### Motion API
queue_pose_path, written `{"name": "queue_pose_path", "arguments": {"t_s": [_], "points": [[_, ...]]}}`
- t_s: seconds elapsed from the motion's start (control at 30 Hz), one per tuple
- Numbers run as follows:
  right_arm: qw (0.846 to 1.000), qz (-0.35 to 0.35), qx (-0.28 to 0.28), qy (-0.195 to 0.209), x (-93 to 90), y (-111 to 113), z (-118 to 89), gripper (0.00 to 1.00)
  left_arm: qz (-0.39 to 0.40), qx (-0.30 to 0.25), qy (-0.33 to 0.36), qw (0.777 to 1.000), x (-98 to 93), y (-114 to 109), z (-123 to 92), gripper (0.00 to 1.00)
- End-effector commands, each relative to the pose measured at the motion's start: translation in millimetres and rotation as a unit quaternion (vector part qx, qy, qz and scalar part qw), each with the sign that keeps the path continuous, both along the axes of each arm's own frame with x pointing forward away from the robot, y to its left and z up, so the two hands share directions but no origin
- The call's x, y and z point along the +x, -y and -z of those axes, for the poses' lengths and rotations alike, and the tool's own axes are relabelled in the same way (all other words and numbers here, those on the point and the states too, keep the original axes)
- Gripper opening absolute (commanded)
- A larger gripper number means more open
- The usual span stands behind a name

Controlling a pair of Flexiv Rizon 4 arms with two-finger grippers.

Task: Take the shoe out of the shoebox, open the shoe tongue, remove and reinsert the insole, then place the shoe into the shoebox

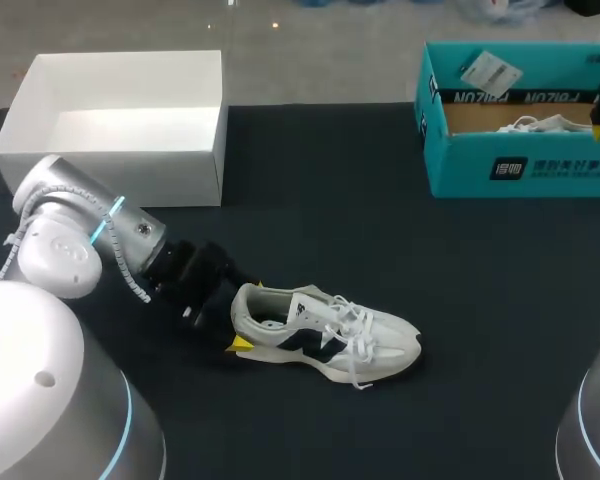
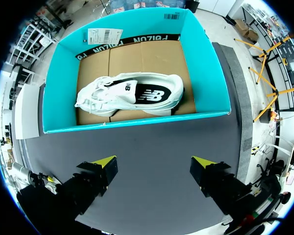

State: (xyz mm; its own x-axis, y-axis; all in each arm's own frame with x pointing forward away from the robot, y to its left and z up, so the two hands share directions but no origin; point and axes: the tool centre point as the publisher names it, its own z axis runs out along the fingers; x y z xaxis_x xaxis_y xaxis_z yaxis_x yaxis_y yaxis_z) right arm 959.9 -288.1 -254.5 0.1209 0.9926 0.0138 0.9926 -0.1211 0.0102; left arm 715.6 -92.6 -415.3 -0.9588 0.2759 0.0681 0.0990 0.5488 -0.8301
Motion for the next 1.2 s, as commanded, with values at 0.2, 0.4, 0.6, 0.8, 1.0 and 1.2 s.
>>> {"name": "queue_pose_path", "arguments": {"t_s": [0.2, 0.4, 0.6, 0.8, 1.0, 1.2], "points": [[1.0, 0.0, 0.0, 0.001, -0.7, -0.1, 0.2, 1.0, -0.02, 0.013, -0.003, 1.0, -3.1, 7.9, 14.9, 1.0], [1.0, 0.0, 0.0, 0.001, -0.7, -0.1, 0.2, 1.0, -0.028, 0.013, -0.002, 1.0, -3.2, 7.3, 15.8, 1.0], [1.0, 0.0, 0.0, 0.001, -0.7, -0.1, 0.2, 1.0, -0.027, 0.012, 0.003, 1.0, -3.8, 7.2, 10.0, 0.0], [1.0, 0.0, 0.0, 0.001, -0.7, -0.1, 0.2, 1.0, -0.028, 0.014, 0.002, 1.0, -5.0, 6.5, 6.4, 0.0], [1.0, 0.0, 0.0, 0.001, -0.7, -0.1, 0.2, 1.0, -0.028, 0.014, 0.002, 1.0, -5.0, 6.5, 6.4, 0.0], [1.0, 0.0, 0.0, 0.001, -0.7, -0.1, 0.2, 1.0, -0.028, 0.014, 0.002, 1.0, -5.0, 6.5, 6.4, 0.0]]}}
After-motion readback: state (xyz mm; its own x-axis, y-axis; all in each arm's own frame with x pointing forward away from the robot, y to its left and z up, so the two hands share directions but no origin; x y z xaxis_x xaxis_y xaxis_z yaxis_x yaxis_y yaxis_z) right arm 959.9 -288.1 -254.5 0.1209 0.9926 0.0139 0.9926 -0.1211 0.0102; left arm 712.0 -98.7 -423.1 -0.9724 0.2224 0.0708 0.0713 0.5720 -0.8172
